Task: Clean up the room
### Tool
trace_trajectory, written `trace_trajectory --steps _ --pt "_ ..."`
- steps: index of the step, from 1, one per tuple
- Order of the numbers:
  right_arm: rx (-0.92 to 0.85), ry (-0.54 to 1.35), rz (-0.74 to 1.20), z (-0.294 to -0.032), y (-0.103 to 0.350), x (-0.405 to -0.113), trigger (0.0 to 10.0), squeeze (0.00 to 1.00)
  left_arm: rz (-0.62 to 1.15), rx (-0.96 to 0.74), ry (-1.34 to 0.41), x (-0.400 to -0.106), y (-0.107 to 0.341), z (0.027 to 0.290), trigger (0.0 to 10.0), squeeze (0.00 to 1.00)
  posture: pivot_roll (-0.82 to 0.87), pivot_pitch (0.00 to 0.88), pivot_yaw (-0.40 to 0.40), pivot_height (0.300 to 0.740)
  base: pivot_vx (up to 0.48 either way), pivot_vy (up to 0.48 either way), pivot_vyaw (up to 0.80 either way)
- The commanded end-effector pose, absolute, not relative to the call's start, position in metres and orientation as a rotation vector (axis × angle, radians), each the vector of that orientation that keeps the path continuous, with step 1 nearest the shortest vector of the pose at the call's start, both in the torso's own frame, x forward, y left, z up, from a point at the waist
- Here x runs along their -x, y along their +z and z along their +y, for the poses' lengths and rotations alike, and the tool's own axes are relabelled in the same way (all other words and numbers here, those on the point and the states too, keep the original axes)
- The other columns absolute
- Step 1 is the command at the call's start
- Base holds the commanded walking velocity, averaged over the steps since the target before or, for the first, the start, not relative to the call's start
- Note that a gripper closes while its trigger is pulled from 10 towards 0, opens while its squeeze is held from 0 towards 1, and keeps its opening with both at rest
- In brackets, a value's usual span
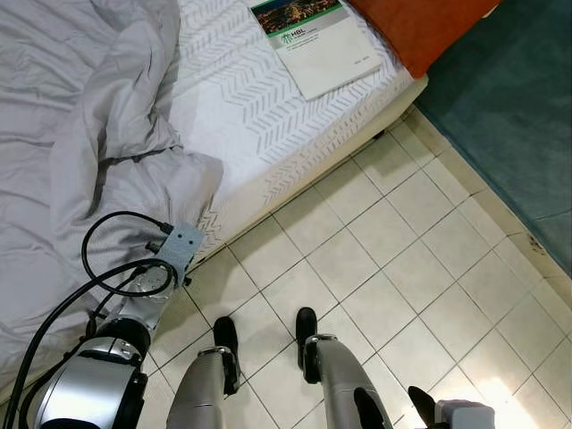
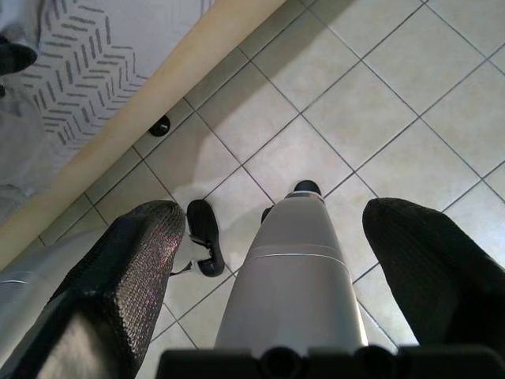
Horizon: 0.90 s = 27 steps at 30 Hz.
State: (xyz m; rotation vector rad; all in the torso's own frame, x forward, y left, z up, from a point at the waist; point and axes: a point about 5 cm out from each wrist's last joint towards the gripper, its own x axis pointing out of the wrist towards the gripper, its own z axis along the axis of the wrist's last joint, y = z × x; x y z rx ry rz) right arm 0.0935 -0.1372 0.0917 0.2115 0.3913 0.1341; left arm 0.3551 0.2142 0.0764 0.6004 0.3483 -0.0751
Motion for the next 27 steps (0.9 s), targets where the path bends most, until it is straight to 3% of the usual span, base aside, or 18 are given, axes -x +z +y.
trace_trajectory --steps 1,7,12,15,16,17,20,21,27 --pt "-0.21 0.118 0.439 -0.14 0.087 -0.086 10.0 0.0 0.43 -0.608 -0.069 -0.341 0.057 0.221 0.0 0.0 -0.3 0.647 -0.098 0.74 0.0 0.0 0.0" --pt "-0.208 0.119 0.448 -0.139 0.087 -0.086 10.0 0.0 0.365 -0.655 -0.013 -0.347 0.07 0.23 0.0 0.0 -0.29 0.65 -0.097 0.74 0.0 0.0 0.0" --pt "-0.208 0.118 0.464 -0.139 0.083 -0.083 10.0 0.0 0.277 -0.676 -0.09 -0.352 0.078 0.218 0.0 0.0 -0.27 0.652 -0.089 0.74 0.0 0.0 0.0" --pt "-0.208 0.12 0.473 -0.138 0.081 -0.082 10.0 0.0 0.306 -0.613 -0.148 -0.349 0.07 0.208 0.0 0.0 -0.27 0.651 -0.086 0.74 0.0 0.0 0.0" --pt "-0.209 0.117 0.474 -0.138 0.08 -0.082 10.0 0.0 0.34 -0.482 -0.194 -0.346 0.062 0.198 0.0 0.0 -0.27 0.65 -0.084 0.74 0.0 0.0 0.0" --pt "-0.209 0.117 0.474 -0.138 0.08 -0.082 10.0 0.0 0.34 -0.482 -0.194 -0.346 0.062 0.198 0.0 0.0 -0.27 0.65 -0.084 0.74 0.0 0.0 0.0" --pt "-0.209 0.116 0.476 -0.139 0.079 -0.082 10.0 0.0 0.371 -0.118 -0.279 -0.342 0.053 0.172 0.0 0.0 -0.26 0.647 -0.076 0.74 0.0 0.0 0.0" --pt "-0.208 0.113 0.478 -0.14 0.079 -0.082 10.0 0.0 0.372 -0.102 -0.476 -0.33 0.04 0.133 0.0 0.0 -0.26 0.642 -0.072 0.74 0.0 0.0 0.0" --pt "-0.205 0.102 0.478 -0.141 0.077 -0.083 10.0 0.0 0.334 -0.147 -0.761 -0.305 0.027 0.074 0.0 0.0 -0.26 0.639 -0.067 0.74 0.0 0.0 0.0"
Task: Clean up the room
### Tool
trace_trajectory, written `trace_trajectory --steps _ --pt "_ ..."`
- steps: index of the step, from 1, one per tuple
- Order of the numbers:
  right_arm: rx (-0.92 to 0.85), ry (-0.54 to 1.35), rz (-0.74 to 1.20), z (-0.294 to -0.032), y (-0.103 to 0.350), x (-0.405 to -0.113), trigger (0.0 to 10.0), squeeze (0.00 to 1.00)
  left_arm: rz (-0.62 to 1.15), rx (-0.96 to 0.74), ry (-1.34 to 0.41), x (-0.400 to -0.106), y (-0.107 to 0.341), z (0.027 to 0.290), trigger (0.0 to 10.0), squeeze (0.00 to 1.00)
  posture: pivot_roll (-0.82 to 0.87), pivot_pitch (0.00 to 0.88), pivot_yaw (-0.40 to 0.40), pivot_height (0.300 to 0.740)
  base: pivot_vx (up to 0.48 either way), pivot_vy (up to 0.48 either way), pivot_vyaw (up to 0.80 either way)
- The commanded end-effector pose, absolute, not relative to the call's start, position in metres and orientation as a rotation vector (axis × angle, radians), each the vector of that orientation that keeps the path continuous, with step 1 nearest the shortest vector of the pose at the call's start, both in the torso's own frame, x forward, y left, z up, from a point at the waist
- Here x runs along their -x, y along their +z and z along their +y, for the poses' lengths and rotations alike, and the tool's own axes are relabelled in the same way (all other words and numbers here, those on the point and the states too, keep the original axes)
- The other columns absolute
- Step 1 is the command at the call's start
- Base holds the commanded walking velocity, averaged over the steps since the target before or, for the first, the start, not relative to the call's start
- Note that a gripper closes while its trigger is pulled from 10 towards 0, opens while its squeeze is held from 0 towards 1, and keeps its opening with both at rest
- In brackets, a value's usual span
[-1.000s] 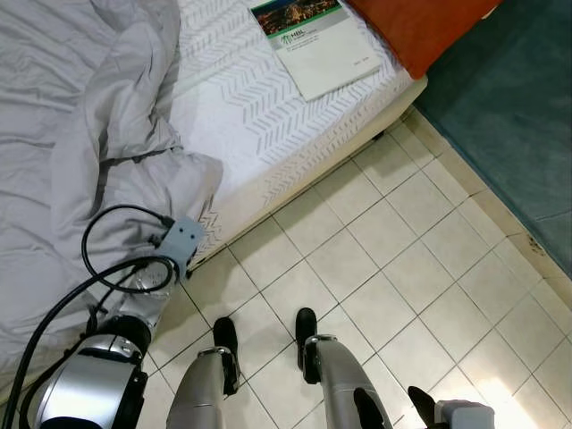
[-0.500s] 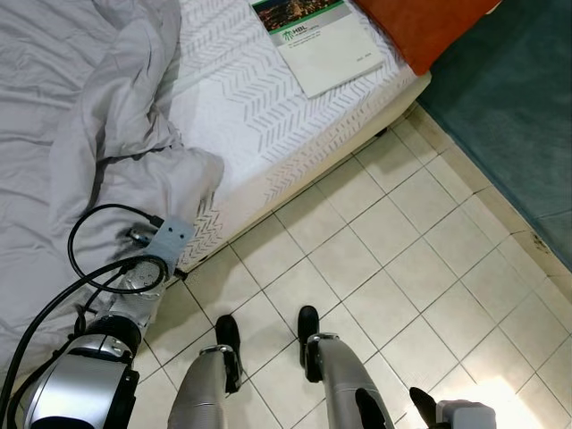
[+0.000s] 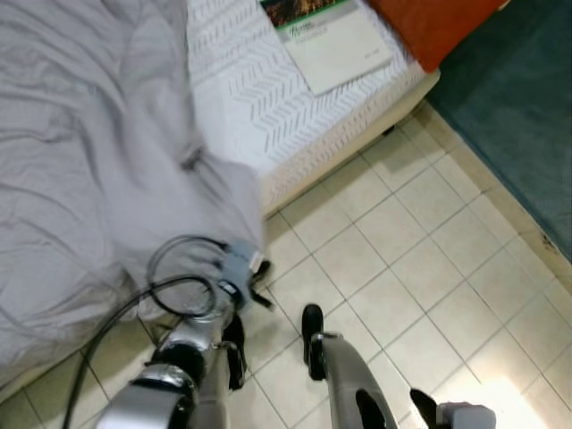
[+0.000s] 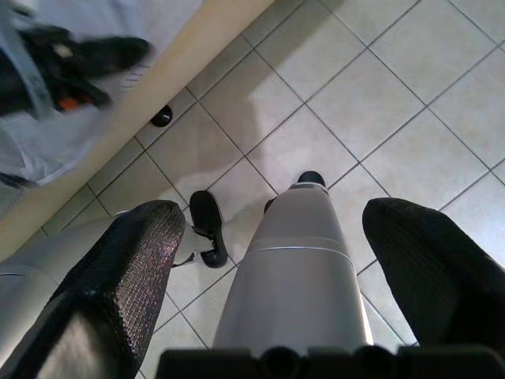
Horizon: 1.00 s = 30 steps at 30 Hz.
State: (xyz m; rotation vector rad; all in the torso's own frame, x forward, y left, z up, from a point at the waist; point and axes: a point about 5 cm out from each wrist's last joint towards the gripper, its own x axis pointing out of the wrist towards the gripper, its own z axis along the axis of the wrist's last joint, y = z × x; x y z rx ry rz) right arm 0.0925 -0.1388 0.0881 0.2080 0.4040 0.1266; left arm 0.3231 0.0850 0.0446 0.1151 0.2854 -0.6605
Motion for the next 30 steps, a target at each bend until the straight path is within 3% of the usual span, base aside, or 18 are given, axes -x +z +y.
trace_trajectory --steps 1,3,11,12,13,14,16,17,21,24,25,27,28,30 --pt "-0.205 0.102 0.478 -0.141 0.077 -0.083 10.0 0.0 0.334 -0.147 -0.761 -0.305 0.027 0.074 0.0 0.0 -0.26 0.639 -0.067 0.74 0.0 0.0 0.0" --pt "-0.205 0.099 0.478 -0.141 0.077 -0.082 10.0 0.0 0.314 -0.165 -0.885 -0.289 0.022 0.052 0.0 0.0 -0.26 0.634 -0.063 0.74 0.0 0.0 0.0" --pt "-0.2 0.089 0.496 -0.142 0.073 -0.077 10.0 0.0 0.356 -0.199 -1.196 -0.242 0.001 0.014 0.0 0.0 -0.25 0.631 -0.057 0.74 0.0 0.0 0.0" --pt "-0.2 0.089 0.496 -0.141 0.073 -0.077 10.0 0.0 0.365 -0.22 -1.217 -0.238 -0.002 0.012 6.4 0.0 -0.25 0.631 -0.057 0.74 0.0 0.0 0.0" --pt "-0.2 0.089 0.496 -0.141 0.073 -0.077 10.0 0.0 0.365 -0.22 -1.217 -0.238 -0.002 0.012 6.4 0.0 -0.25 0.631 -0.057 0.74 0.0 0.0 0.0" --pt "-0.199 0.089 0.496 -0.141 0.073 -0.077 10.0 0.0 0.371 -0.245 -1.225 -0.234 -0.005 0.01 10.0 0.0 -0.25 0.628 -0.056 0.74 0.0 0.0 0.0" --pt "-0.198 0.089 0.495 -0.141 0.072 -0.078 10.0 0.0 0.375 -0.258 -1.227 -0.232 -0.006 0.009 10.0 0.0 -0.26 0.626 -0.056 0.74 0.0 0.0 0.0" --pt "-0.192 0.085 0.489 -0.142 0.072 -0.08 10.0 0.0 0.358 -0.255 -1.204 -0.235 -0.004 0.008 10.0 1.0 -0.26 0.62 -0.056 0.74 0.0 0.0 0.0" --pt "-0.185 0.077 0.473 -0.144 0.072 -0.084 10.0 0.0 0.324 -0.23 -1.141 -0.244 0.003 0.011 10.0 1.0 -0.25 0.604 -0.05 0.74 0.0 0.0 0.0" --pt "-0.181 0.063 0.4 -0.148 0.066 -0.109 10.0 0.0 0.227 -0.1 -0.847 -0.275 0.024 0.057 10.0 1.0 -0.19 0.469 -0.021 0.74 0.0 0.0 0.0" --pt "-0.182 0.067 0.384 -0.148 0.065 -0.115 10.0 0.0 0.215 -0.08 -0.783 -0.278 0.026 0.071 10.0 1.0 -0.19 0.469 -0.021 0.74 0.0 0.0 0.0" --pt "-0.187 0.077 0.333 -0.15 0.062 -0.139 10.0 0.0 0.173 -0.067 -0.6 -0.282 0.036 0.113 10.0 1.0 -0.13 0.342 -0.008 0.74 0.0 0.0 0.0" --pt "-0.187 0.077 0.333 -0.15 0.062 -0.139 10.0 0.0 0.173 -0.067 -0.6 -0.282 0.036 0.113 10.0 1.0 -0.13 0.342 -0.008 0.74 0.0 0.0 0.0" --pt "-0.187 0.073 0.286 -0.154 0.064 -0.158 10.0 0.0 0.139 -0.074 -0.414 -0.28 0.047 0.151 10.0 1.0 -0.11 0.307 -0.001 0.74 0.0 0.0 0.0"
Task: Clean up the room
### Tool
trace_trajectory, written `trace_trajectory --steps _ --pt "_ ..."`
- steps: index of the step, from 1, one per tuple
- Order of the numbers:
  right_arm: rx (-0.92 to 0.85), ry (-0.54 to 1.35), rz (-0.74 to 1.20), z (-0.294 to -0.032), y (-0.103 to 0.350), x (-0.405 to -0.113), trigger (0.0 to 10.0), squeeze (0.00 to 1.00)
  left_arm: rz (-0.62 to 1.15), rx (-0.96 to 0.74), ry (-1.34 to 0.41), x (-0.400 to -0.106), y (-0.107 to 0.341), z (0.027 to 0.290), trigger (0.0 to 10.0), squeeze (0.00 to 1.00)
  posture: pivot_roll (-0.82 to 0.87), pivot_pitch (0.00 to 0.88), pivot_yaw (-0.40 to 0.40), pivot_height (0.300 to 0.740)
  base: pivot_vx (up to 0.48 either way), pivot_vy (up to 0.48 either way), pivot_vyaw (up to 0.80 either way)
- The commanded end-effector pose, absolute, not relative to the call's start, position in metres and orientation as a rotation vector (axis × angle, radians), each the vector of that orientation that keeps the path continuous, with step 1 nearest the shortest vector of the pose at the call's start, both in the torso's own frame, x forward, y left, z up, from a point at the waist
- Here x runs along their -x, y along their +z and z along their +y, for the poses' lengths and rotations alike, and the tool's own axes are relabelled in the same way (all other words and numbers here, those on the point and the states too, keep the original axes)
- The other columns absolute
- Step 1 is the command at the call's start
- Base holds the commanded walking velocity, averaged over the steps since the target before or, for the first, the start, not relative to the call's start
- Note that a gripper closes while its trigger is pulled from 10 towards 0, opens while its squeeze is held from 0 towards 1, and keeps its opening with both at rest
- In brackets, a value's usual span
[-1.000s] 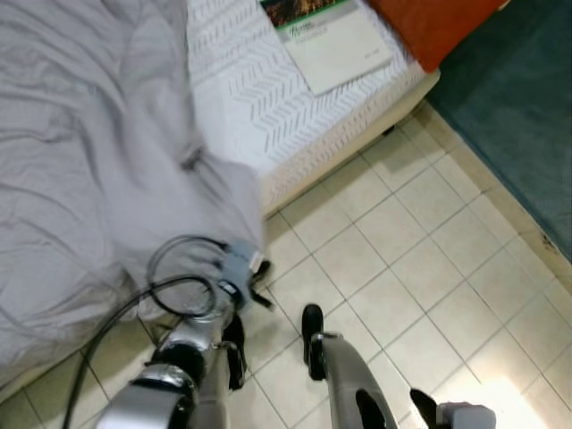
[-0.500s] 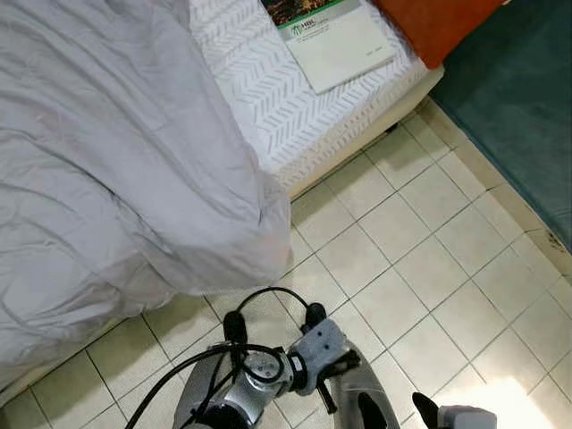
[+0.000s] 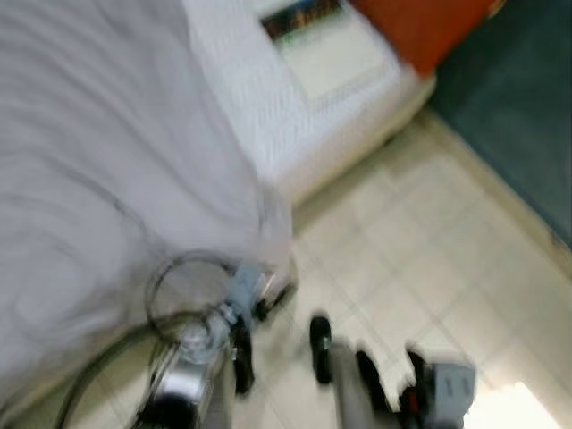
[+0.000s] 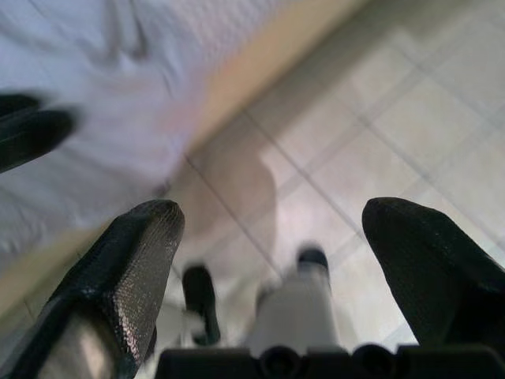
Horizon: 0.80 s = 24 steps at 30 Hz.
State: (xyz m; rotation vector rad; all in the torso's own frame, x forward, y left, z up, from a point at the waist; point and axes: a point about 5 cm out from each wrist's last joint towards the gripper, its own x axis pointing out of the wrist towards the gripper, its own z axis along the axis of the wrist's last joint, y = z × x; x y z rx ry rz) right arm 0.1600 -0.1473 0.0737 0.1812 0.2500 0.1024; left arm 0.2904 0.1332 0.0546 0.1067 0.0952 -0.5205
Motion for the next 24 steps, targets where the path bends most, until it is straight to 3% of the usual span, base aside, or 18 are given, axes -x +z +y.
trace_trajectory --steps 1,2,5,7,8,10,14,15,17,24 --pt "-0.187 0.073 0.286 -0.154 0.064 -0.158 10.0 0.0 0.139 -0.074 -0.414 -0.28 0.047 0.151 10.0 1.0 -0.11 0.307 -0.001 0.74 0.0 0.0 0.0" --pt "-0.188 0.067 0.267 -0.157 0.064 -0.168 10.0 0.0 0.124 -0.072 -0.342 -0.278 0.052 0.165 10.0 1.0 -0.08 0.238 0.001 0.74 0.0 0.0 0.0" --pt "-0.19 0.063 0.26 -0.159 0.061 -0.176 10.0 0.0 0.12 -0.069 -0.305 -0.278 0.052 0.172 10.0 1.0 -0.07 0.211 0.003 0.74 0.0 0.0 0.0" --pt "-0.199 0.049 0.222 -0.165 0.059 -0.201 10.0 0.0 0.092 -0.048 -0.192 -0.275 0.056 0.186 10.0 1.0 -0.03 0.093 0.003 0.74 0.0 0.0 0.0" --pt "-0.199 0.049 0.222 -0.165 0.059 -0.201 10.0 0.0 0.092 -0.048 -0.192 -0.275 0.056 0.186 10.0 1.0 -0.03 0.093 0.003 0.74 0.0 0.0 0.0" --pt "-0.208 0.034 0.169 -0.171 0.067 -0.221 10.0 0.0 0.057 -0.026 -0.104 -0.259 0.062 0.19 10.0 1.0 0.0 0.008 -0.006 0.74 0.0 0.0 0.0" --pt "-0.194 0.009 0.12 -0.18 0.076 -0.224 10.0 0.0 0.043 0.019 -0.051 -0.241 0.07 0.185 10.0 1.0 0.01 0.0 -0.017 0.74 0.0 0.0 0.0" --pt "-0.18 0.01 0.102 -0.182 0.077 -0.224 10.0 0.0 0.039 0.038 -0.044 -0.241 0.074 0.181 10.0 0.0 0.01 0.0 -0.025 0.74 0.0 0.0 0.0" --pt "-0.166 0.016 0.079 -0.184 0.079 -0.226 10.0 0.0 0.008 0.071 -0.043 -0.249 0.08 0.173 10.0 0.0 0.0 0.0 -0.037 0.74 0.0 0.0 0.0" --pt "-0.165 0.046 0.044 -0.184 0.081 -0.249 10.0 0.0 0.08 0.062 0.005 -0.267 0.07 0.168 10.0 0.0 -0.03 0.0 -0.02 0.74 0.477 0.0 0.14"
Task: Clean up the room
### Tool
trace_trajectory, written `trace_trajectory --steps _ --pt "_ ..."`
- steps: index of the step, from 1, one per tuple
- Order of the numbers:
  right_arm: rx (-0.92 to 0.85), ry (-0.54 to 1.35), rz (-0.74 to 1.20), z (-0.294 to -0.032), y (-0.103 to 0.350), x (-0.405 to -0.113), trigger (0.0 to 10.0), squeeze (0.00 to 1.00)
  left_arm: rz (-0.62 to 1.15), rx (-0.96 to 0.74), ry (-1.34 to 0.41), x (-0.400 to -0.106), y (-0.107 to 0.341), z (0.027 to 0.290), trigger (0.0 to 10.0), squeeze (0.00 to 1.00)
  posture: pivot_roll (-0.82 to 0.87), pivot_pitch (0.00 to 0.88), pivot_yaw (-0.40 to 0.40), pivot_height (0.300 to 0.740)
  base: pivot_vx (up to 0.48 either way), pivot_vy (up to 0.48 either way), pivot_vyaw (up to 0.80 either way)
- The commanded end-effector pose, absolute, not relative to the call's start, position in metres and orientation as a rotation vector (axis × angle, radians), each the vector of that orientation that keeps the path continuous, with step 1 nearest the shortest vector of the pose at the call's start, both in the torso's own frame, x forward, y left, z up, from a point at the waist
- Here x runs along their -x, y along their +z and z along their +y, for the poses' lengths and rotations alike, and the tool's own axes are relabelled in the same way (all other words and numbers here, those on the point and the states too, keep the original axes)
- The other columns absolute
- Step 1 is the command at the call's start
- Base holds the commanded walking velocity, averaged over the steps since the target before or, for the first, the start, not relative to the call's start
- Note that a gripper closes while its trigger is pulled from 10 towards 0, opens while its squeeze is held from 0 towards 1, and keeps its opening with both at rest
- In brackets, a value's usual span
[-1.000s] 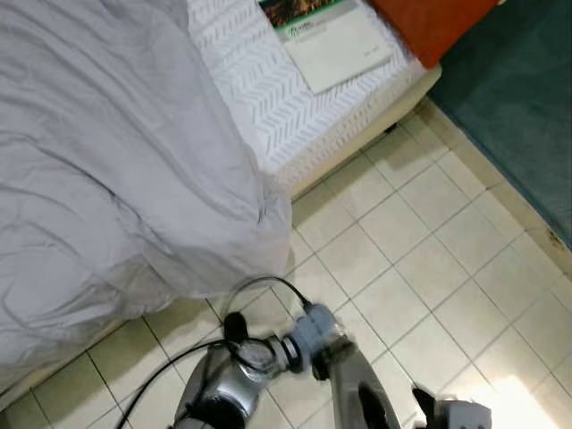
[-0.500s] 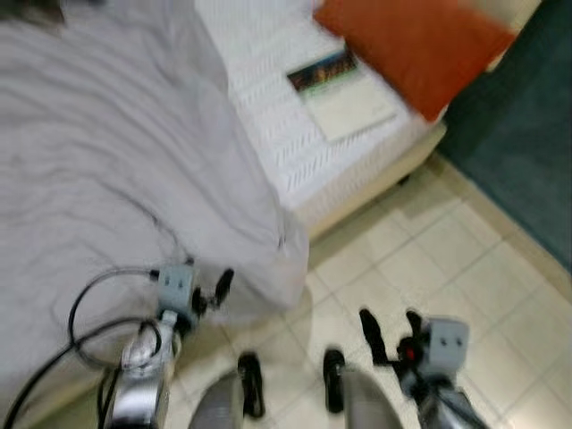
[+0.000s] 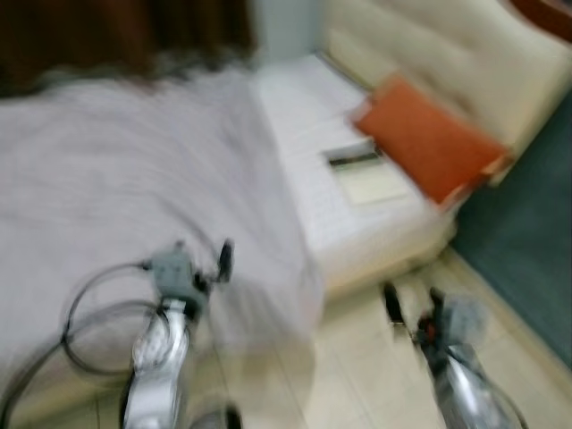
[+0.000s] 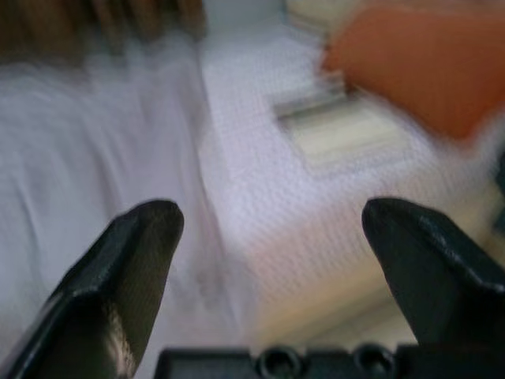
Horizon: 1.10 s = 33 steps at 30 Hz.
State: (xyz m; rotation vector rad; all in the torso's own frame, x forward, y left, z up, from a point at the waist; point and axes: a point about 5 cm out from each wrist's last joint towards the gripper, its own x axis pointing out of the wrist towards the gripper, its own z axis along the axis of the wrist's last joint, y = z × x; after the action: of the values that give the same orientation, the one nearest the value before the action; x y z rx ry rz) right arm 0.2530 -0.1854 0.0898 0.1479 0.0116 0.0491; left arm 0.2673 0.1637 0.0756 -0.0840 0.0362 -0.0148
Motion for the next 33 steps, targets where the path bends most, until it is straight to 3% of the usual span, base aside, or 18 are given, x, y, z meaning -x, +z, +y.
trace_trajectory --steps 1,5,11,19,33 --pt "-0.165 0.046 0.044 -0.184 0.081 -0.249 10.0 0.0 0.08 0.062 0.005 -0.267 0.07 0.168 10.0 0.0 -0.03 0.0 -0.02 0.74 0.48 0.0 0.49" --pt "-0.144 0.025 0.052 -0.189 0.077 -0.249 10.0 0.0 0.15 -0.047 -0.002 -0.255 0.059 0.178 10.0 0.0 -0.03 0.0 -0.008 0.74 0.48 0.0 0.5" --pt "-0.163 0.005 0.053 -0.192 0.069 -0.245 10.0 0.0 0.139 -0.089 -0.056 -0.26 0.062 0.166 10.0 0.0 -0.03 0.0 0.004 0.74 0.204 0.0 0.14" --pt "-0.165 0.006 0.044 -0.191 0.069 -0.246 10.0 0.0 0.135 -0.071 -0.109 -0.267 0.062 0.163 10.0 0.0 -0.05 0.0 0.009 0.74 0.0 -0.454 0.0" --pt "-0.144 0.051 0.071 -0.19 0.063 -0.241 10.0 0.0 0.141 -0.041 -0.062 -0.257 0.053 0.174 10.0 0.0 -0.06 0.0 -0.004 0.74 0.251 -0.406 0.0"
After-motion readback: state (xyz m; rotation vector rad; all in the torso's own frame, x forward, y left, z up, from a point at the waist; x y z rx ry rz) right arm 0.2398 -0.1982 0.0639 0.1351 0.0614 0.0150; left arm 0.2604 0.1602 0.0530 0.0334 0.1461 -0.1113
